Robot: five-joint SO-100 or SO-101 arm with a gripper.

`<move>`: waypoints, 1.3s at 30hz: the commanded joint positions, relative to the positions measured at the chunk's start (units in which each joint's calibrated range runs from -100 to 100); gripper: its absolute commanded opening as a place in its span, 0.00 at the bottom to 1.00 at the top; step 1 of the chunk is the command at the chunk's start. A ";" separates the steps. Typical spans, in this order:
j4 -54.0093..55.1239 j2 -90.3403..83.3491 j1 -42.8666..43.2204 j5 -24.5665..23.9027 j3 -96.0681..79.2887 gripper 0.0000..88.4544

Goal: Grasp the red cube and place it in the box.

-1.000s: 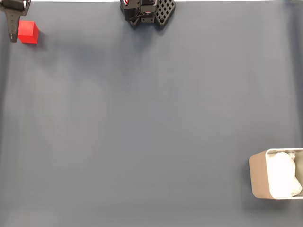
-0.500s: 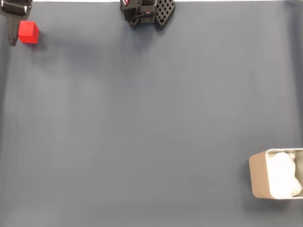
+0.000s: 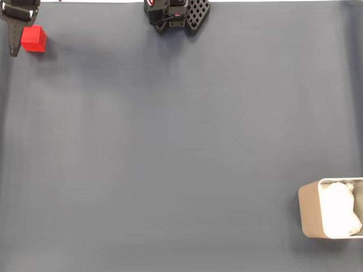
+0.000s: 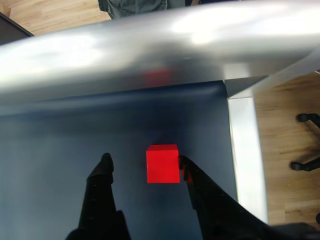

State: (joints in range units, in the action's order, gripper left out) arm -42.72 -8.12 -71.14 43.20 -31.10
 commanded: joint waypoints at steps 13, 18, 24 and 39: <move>5.92 -0.63 -2.22 1.07 -4.85 0.35; 7.15 -0.98 -2.44 1.22 -6.21 0.35; 9.11 -2.89 -2.15 1.37 -9.41 0.35; 11.16 -5.92 -1.51 1.51 -12.88 0.35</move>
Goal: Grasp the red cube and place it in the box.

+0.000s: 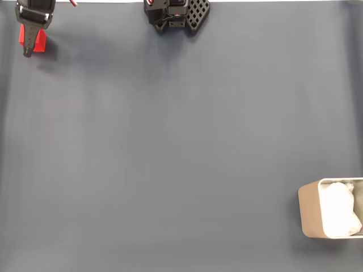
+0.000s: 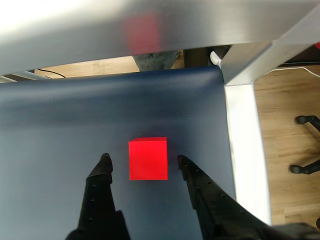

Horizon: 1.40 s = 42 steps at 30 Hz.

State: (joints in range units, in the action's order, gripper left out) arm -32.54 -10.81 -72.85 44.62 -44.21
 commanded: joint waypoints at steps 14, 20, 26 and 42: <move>1.64 -3.23 1.68 -0.05 0.42 0.36; 2.46 -2.71 1.68 0.05 0.05 0.36; 3.44 -2.01 1.68 0.15 -0.40 0.36; 6.64 -0.02 0.97 0.73 -2.32 0.36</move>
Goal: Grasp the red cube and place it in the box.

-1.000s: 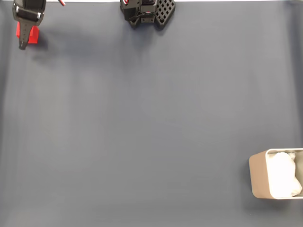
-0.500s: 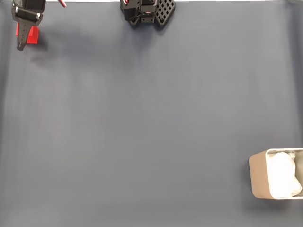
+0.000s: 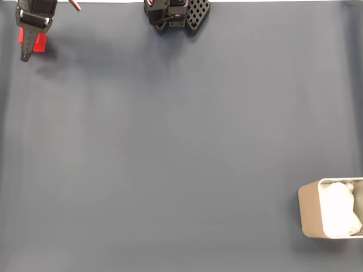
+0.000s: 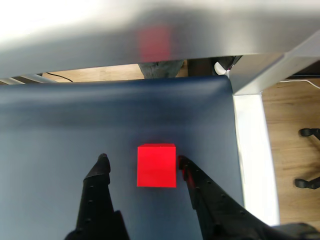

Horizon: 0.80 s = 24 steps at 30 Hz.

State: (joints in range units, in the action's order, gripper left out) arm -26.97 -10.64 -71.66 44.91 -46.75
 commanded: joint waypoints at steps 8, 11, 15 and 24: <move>2.38 0.85 -0.50 0.83 -0.34 0.36; 2.54 1.11 -0.50 0.88 -0.34 0.36; 2.71 1.28 -0.50 0.93 -0.34 0.36; 2.62 1.45 -0.50 1.71 -0.34 0.26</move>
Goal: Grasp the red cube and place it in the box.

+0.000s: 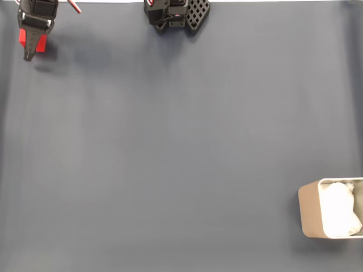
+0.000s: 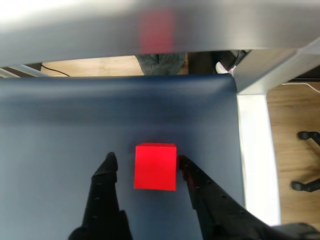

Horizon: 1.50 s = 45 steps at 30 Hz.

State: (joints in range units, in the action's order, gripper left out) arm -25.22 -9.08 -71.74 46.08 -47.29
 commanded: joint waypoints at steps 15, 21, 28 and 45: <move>0.71 -0.11 -0.28 1.07 0.75 0.09; 0.46 -0.02 -0.21 1.22 1.03 0.06; -0.85 -0.02 -0.07 1.17 2.12 0.05; -11.50 -3.40 6.47 0.88 12.62 0.04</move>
State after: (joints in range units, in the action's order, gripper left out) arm -35.40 -9.34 -66.99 46.96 -38.34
